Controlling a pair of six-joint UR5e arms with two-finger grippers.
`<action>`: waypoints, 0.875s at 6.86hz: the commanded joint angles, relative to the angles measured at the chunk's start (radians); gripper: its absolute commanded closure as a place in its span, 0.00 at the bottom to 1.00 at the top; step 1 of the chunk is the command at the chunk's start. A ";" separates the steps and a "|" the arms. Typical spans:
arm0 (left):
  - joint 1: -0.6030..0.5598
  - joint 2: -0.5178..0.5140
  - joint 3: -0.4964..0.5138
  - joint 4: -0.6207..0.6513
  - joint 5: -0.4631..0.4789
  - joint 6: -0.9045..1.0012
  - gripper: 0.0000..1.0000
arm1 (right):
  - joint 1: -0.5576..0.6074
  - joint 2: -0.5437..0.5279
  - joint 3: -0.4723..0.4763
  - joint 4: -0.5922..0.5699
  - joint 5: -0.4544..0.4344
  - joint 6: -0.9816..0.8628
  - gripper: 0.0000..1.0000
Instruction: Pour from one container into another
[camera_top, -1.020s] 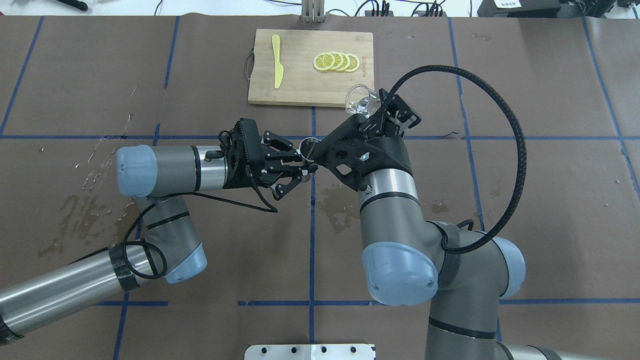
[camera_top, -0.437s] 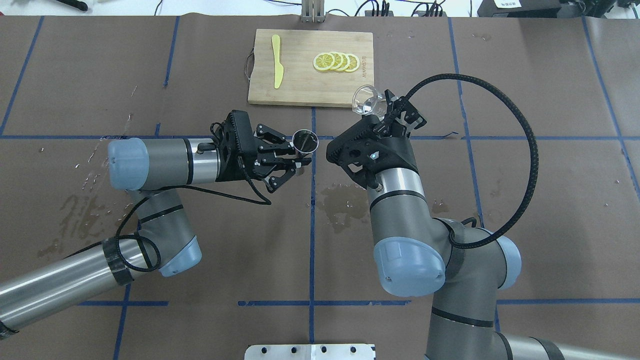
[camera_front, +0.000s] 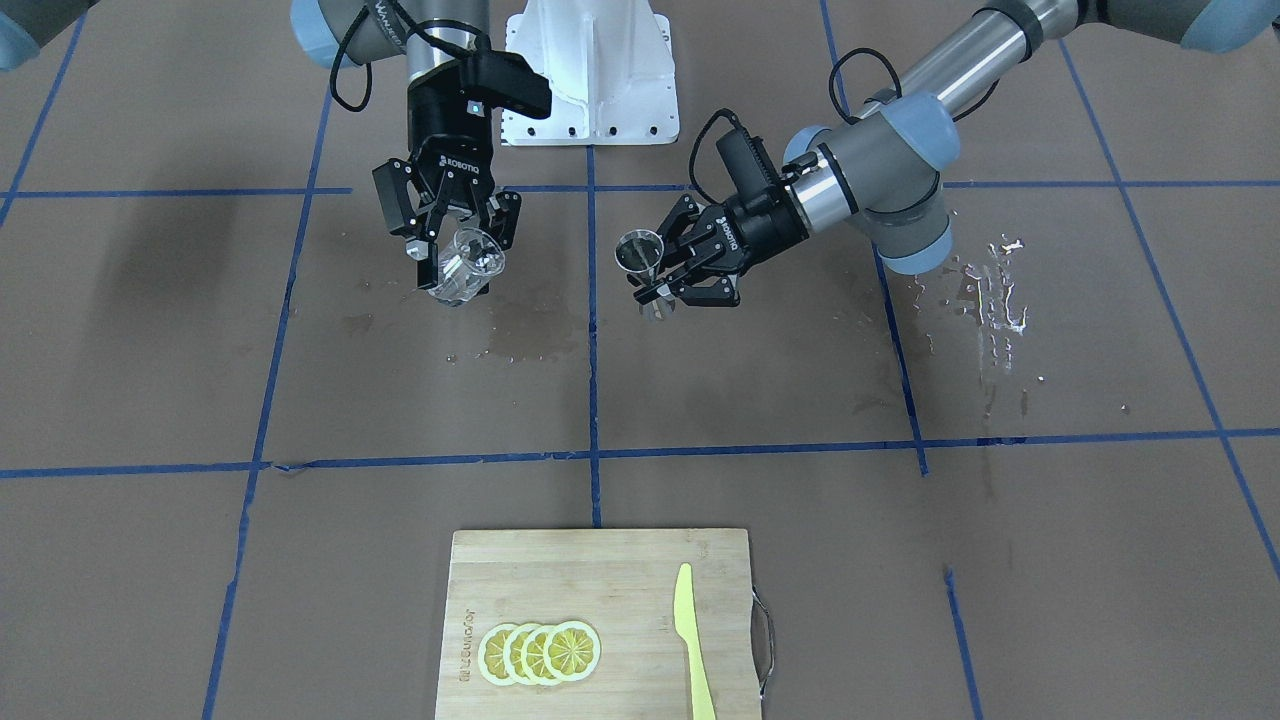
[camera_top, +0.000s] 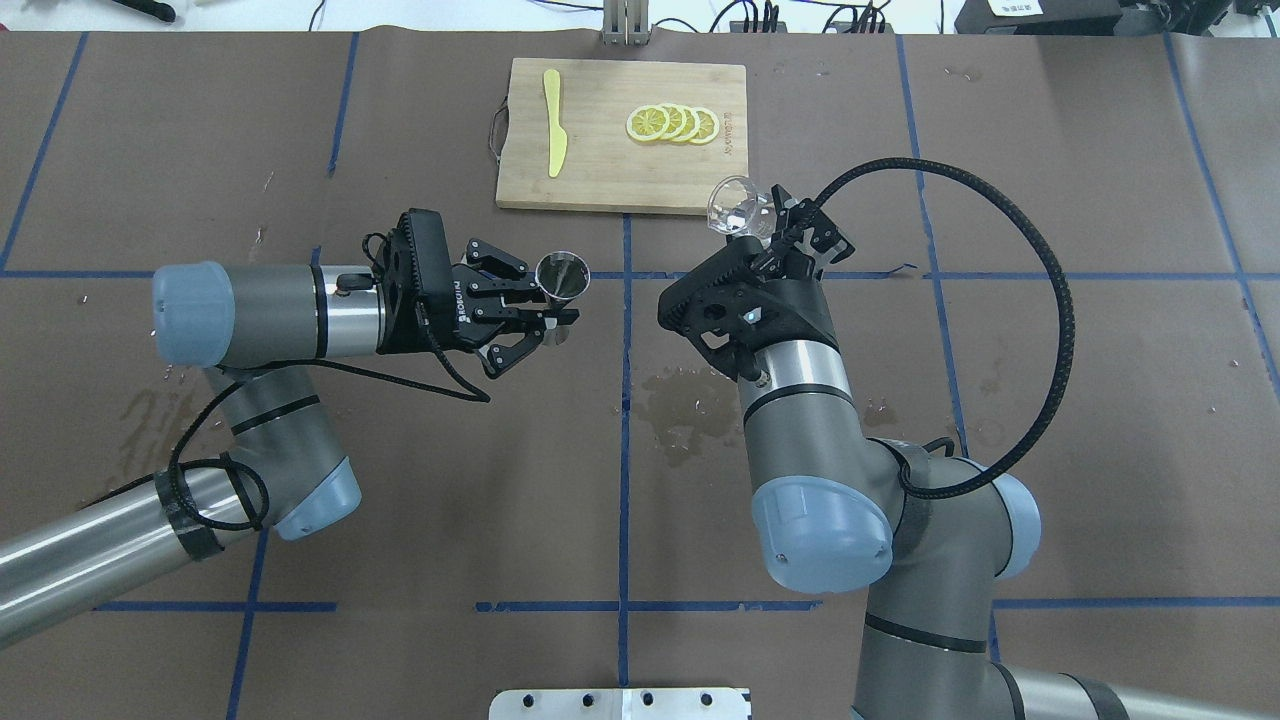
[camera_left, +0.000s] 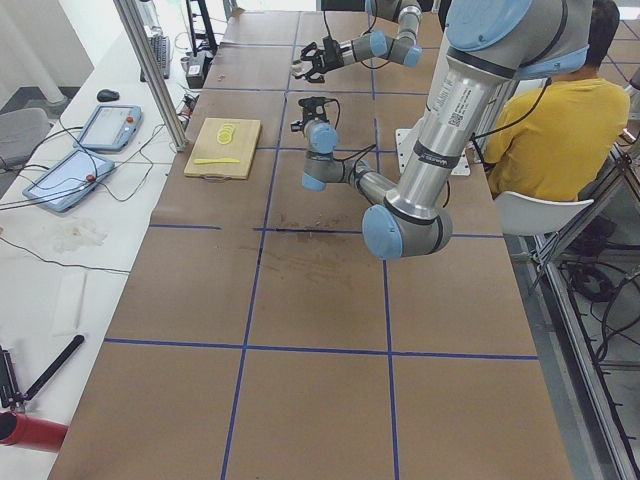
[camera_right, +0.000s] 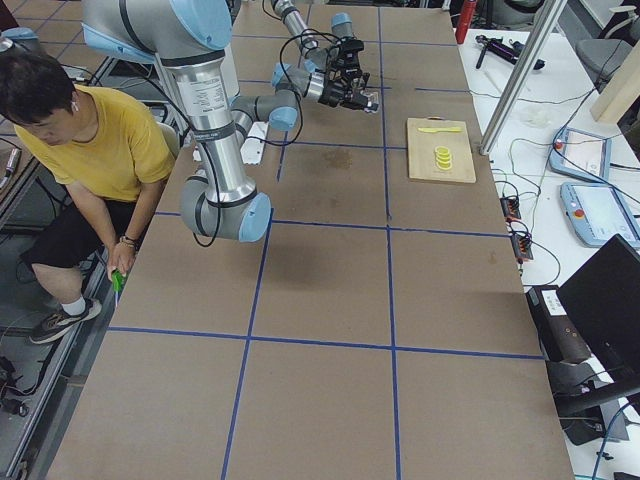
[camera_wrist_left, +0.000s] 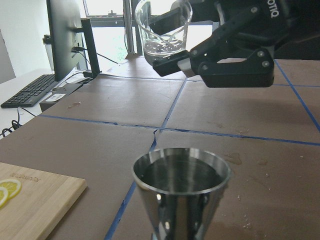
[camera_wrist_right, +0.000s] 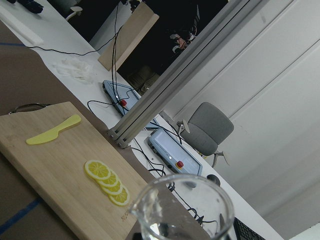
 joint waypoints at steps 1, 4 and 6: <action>-0.024 0.081 -0.045 -0.025 -0.004 -0.029 1.00 | 0.000 -0.001 0.000 0.001 0.000 0.000 1.00; -0.035 0.261 -0.076 -0.180 -0.003 -0.085 1.00 | 0.000 -0.001 0.000 0.002 -0.001 0.002 1.00; -0.035 0.423 -0.148 -0.256 0.005 -0.101 1.00 | -0.002 -0.002 0.001 0.002 -0.001 0.002 1.00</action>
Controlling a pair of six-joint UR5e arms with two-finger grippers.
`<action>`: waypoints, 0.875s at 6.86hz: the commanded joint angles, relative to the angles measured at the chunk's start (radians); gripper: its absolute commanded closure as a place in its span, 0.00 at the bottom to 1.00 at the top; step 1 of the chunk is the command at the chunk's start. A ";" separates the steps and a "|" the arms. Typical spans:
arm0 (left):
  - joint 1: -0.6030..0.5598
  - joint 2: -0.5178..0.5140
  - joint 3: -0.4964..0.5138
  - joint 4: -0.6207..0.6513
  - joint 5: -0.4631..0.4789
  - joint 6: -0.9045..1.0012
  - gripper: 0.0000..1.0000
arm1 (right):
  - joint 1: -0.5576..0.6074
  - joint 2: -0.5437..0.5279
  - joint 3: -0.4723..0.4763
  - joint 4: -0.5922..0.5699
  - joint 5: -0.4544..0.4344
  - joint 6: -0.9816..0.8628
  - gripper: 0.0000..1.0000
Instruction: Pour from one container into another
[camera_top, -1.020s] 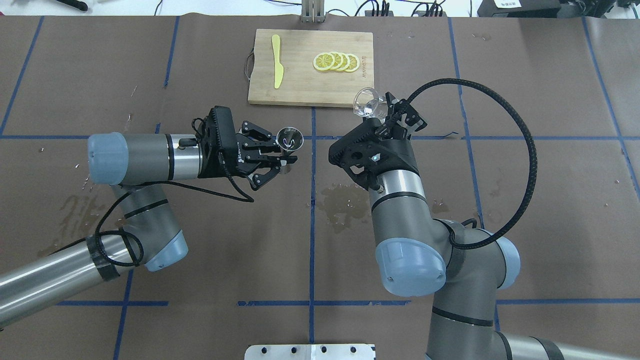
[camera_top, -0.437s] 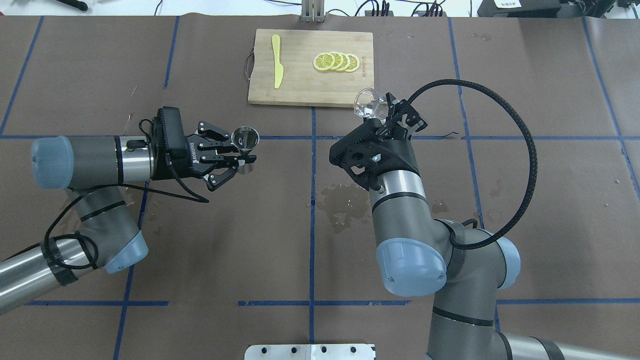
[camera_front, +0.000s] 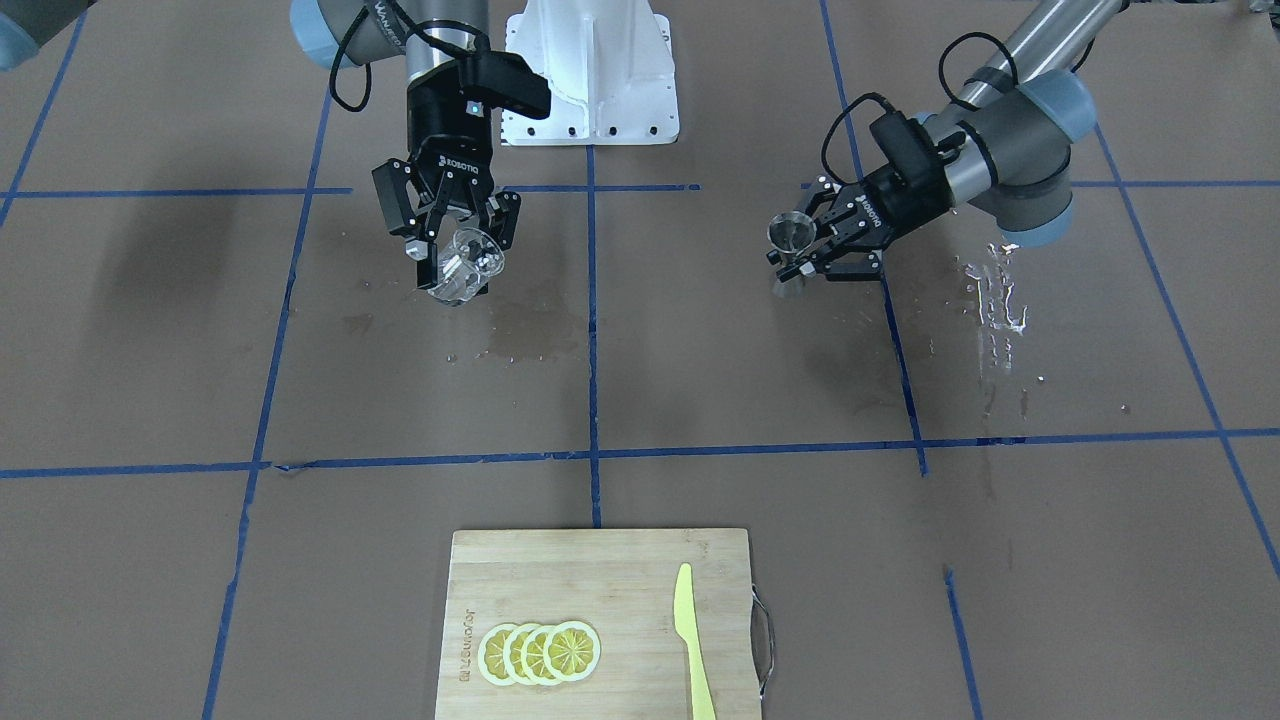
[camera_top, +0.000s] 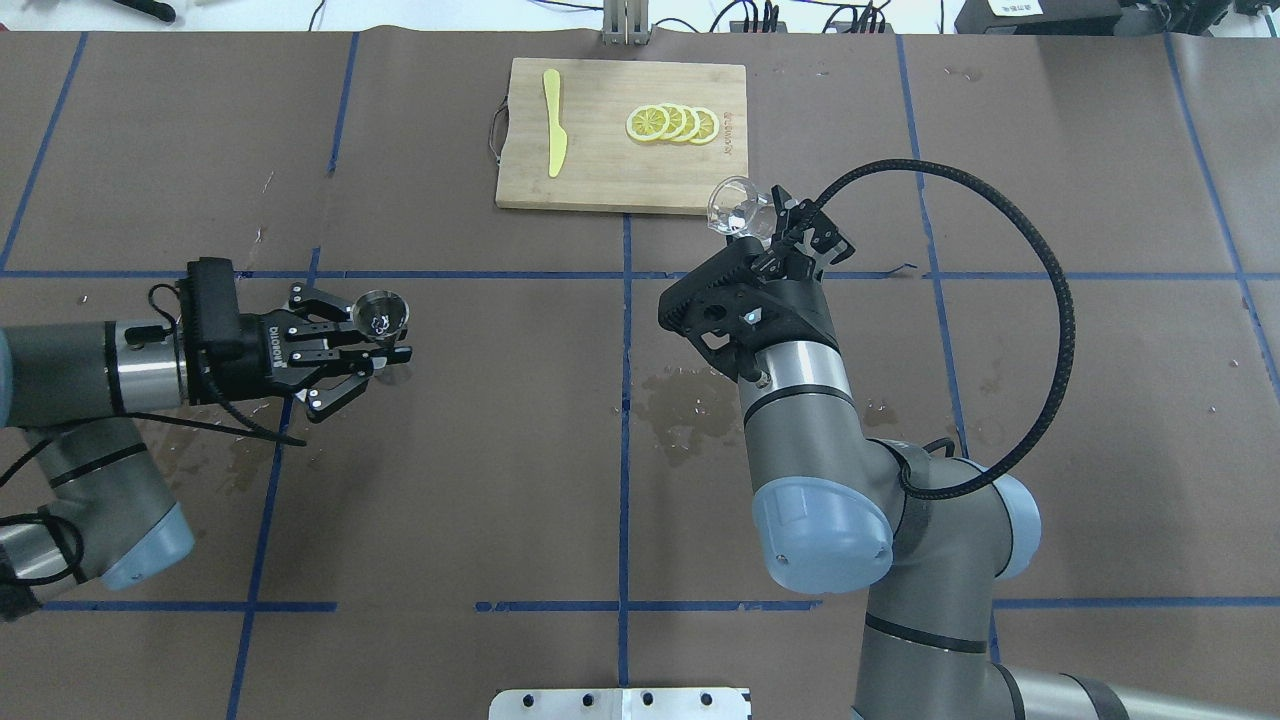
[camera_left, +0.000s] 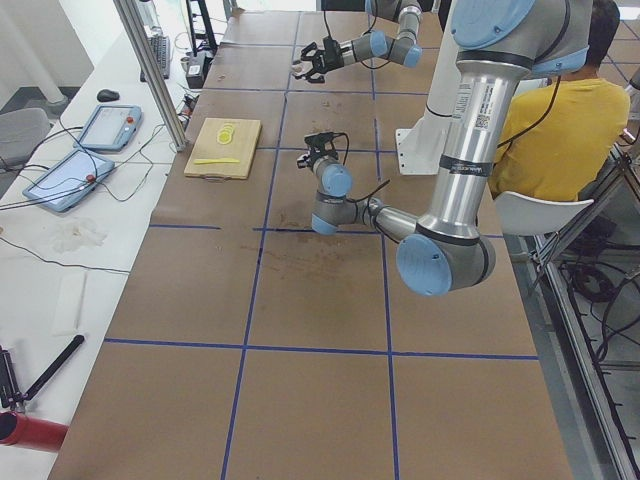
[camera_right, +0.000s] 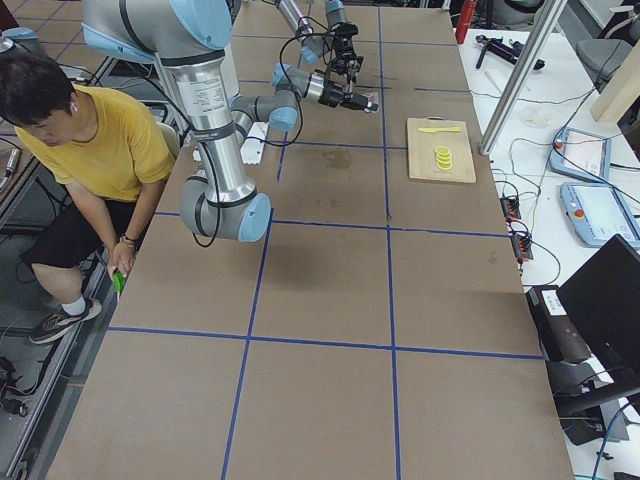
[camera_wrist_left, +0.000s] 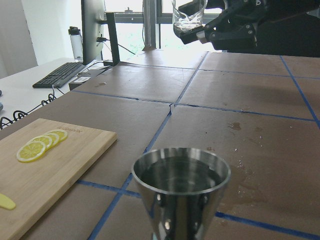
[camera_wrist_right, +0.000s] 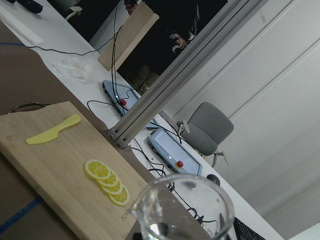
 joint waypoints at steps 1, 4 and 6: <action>0.001 0.145 -0.030 -0.108 0.046 -0.050 1.00 | -0.001 -0.003 0.001 0.000 0.000 0.000 1.00; 0.003 0.326 -0.040 -0.284 0.204 -0.137 1.00 | -0.002 -0.001 0.001 0.002 0.000 -0.001 1.00; 0.018 0.352 -0.030 -0.314 0.235 -0.198 1.00 | -0.004 -0.001 0.001 0.002 0.000 0.000 1.00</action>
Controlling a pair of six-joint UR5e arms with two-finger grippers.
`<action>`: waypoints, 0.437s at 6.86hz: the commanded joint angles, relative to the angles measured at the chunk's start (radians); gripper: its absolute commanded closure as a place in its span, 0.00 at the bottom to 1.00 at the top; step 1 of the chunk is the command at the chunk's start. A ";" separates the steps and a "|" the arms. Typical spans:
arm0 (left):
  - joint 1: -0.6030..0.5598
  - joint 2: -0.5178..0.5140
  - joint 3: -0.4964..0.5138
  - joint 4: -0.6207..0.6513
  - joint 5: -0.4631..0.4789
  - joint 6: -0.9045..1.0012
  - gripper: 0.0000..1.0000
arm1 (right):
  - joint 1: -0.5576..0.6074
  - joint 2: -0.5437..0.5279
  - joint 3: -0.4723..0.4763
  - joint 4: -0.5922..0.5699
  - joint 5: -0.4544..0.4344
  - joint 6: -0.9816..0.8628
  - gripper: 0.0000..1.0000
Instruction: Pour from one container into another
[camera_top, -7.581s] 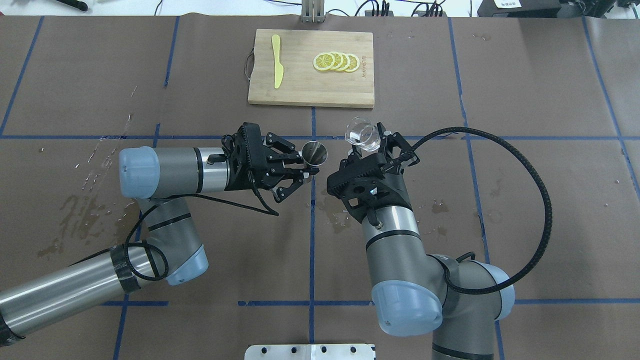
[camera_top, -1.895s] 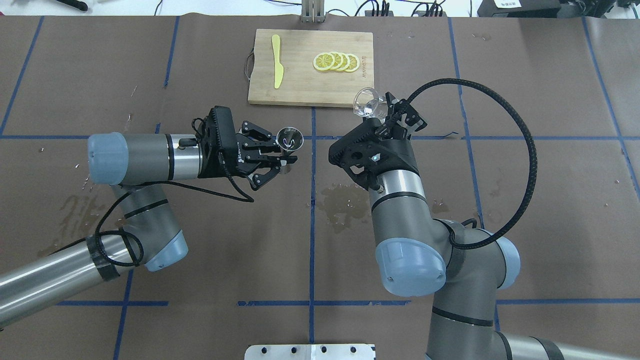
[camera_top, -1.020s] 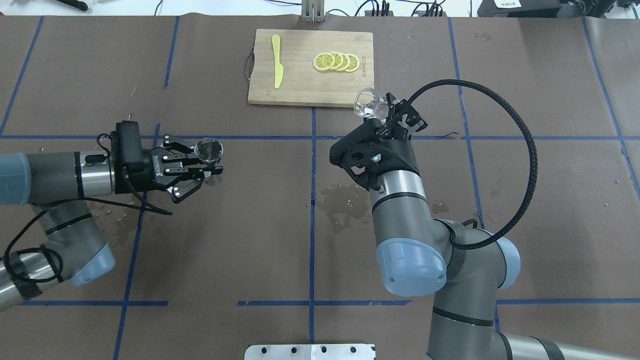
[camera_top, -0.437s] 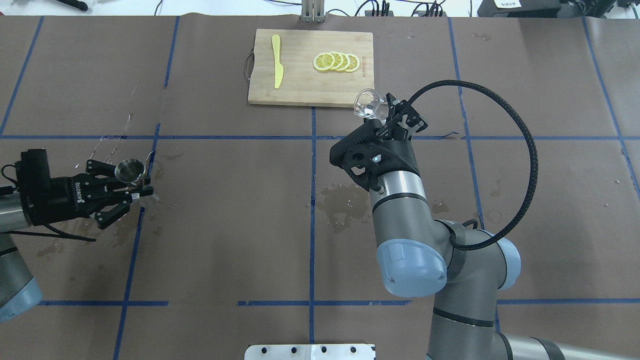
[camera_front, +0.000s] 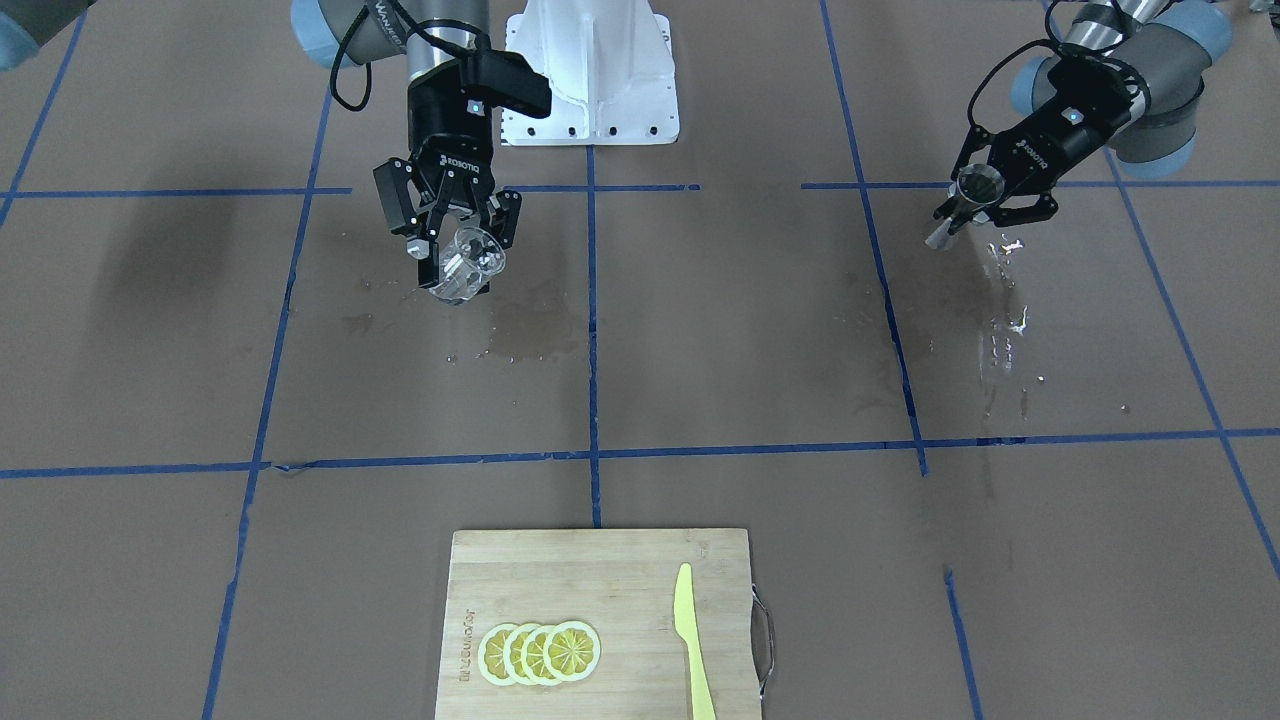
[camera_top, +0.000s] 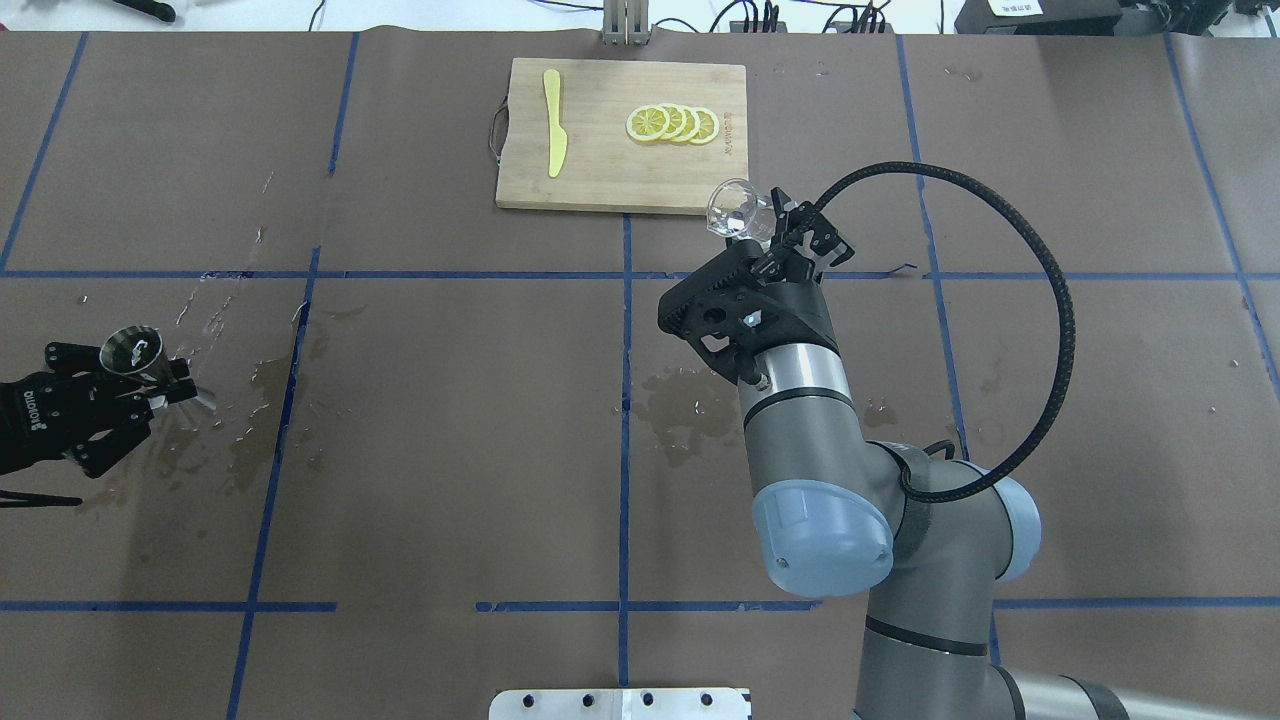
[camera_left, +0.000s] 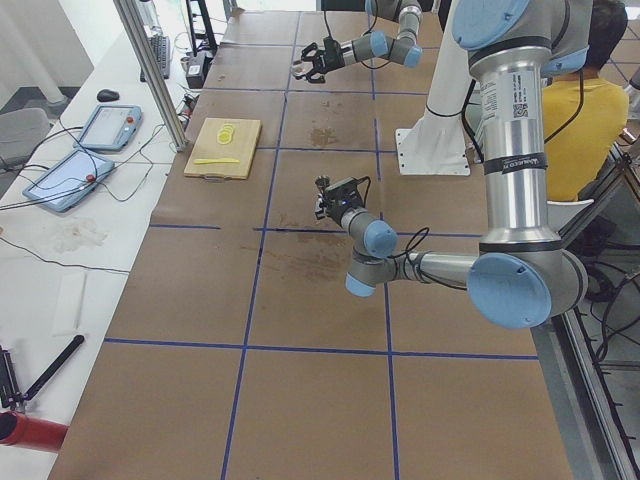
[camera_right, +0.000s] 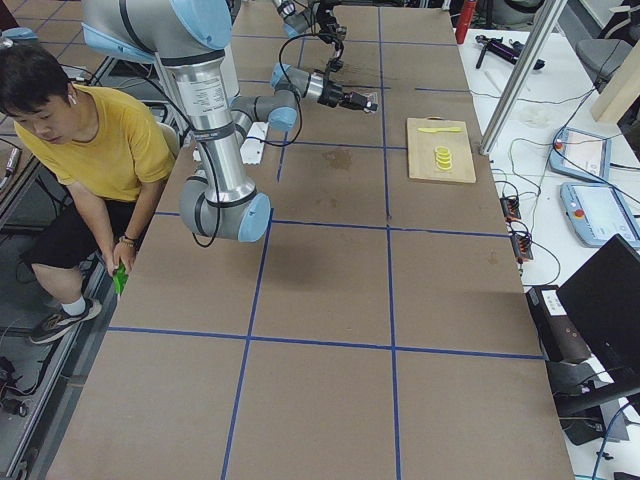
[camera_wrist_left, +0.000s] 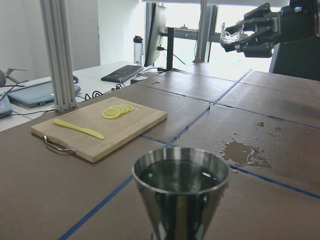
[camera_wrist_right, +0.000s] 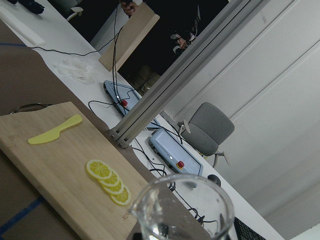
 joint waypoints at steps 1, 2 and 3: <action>0.034 0.016 0.023 -0.017 0.059 -0.046 1.00 | -0.001 0.000 0.000 0.000 0.000 0.000 1.00; 0.113 0.015 0.034 -0.020 0.170 -0.067 1.00 | -0.001 0.000 0.000 0.000 0.000 0.000 1.00; 0.176 0.015 0.035 -0.021 0.236 -0.084 1.00 | -0.001 0.000 0.002 0.000 0.000 0.000 1.00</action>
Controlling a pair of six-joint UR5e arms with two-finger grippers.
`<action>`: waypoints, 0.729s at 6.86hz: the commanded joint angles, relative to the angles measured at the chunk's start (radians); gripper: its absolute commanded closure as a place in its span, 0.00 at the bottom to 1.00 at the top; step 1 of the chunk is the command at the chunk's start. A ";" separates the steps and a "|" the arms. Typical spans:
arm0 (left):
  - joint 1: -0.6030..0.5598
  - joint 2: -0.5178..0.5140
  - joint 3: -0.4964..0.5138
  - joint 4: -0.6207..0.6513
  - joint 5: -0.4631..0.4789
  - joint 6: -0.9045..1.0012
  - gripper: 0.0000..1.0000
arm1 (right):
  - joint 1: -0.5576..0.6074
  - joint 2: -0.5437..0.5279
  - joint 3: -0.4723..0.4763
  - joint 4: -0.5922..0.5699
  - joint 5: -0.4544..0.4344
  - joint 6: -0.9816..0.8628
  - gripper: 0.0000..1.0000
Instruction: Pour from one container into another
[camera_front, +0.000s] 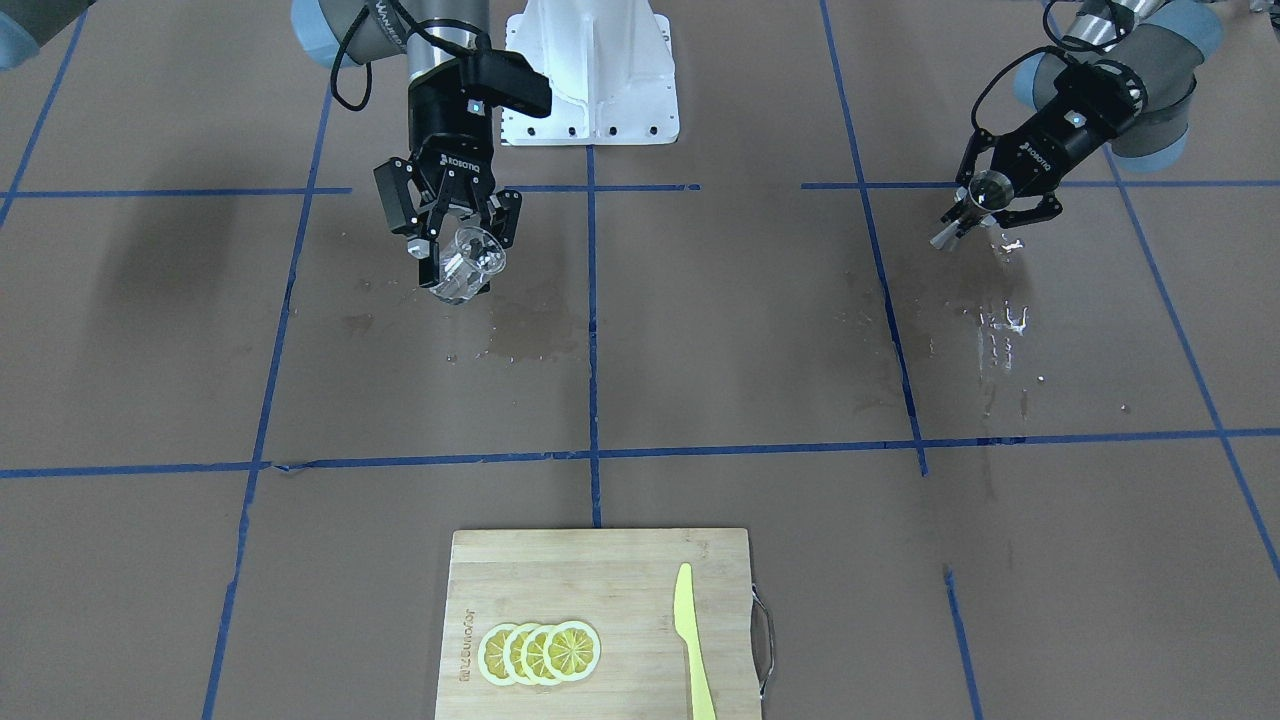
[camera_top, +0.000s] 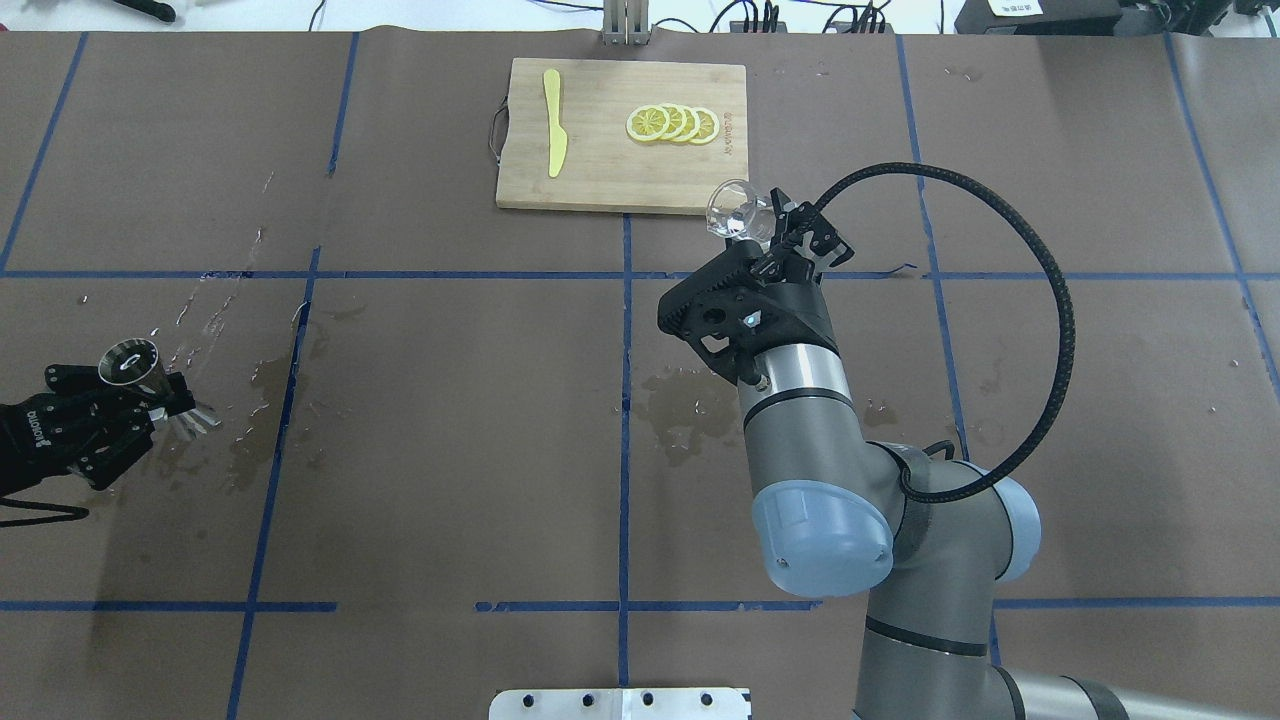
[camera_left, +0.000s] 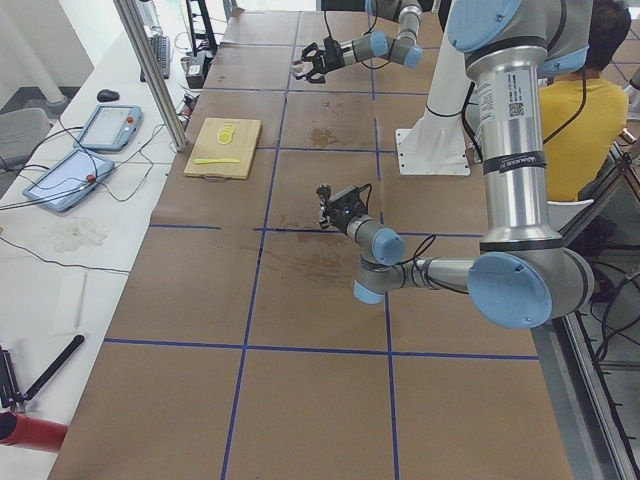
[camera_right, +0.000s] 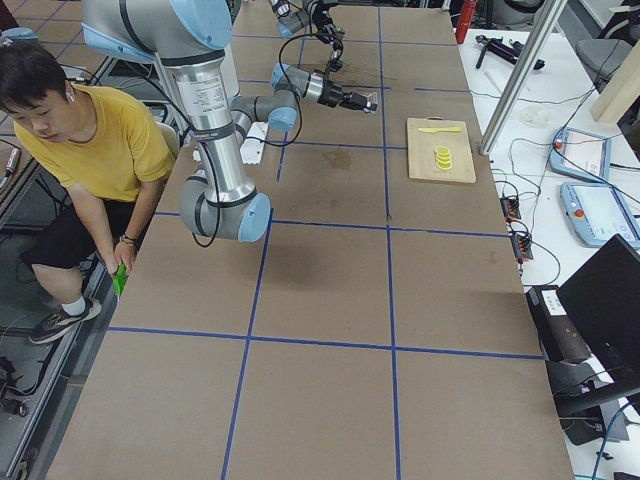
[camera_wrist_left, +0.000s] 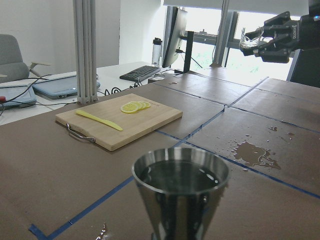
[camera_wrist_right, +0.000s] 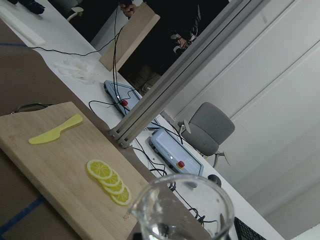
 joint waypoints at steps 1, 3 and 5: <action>0.118 0.022 0.017 -0.057 0.152 -0.021 1.00 | 0.000 0.000 0.001 0.000 0.000 0.000 1.00; 0.297 0.031 0.054 -0.088 0.452 -0.042 1.00 | 0.000 0.000 0.001 0.000 0.000 0.000 1.00; 0.347 0.023 0.051 -0.087 0.623 -0.039 1.00 | 0.000 0.000 0.004 0.000 0.000 0.001 1.00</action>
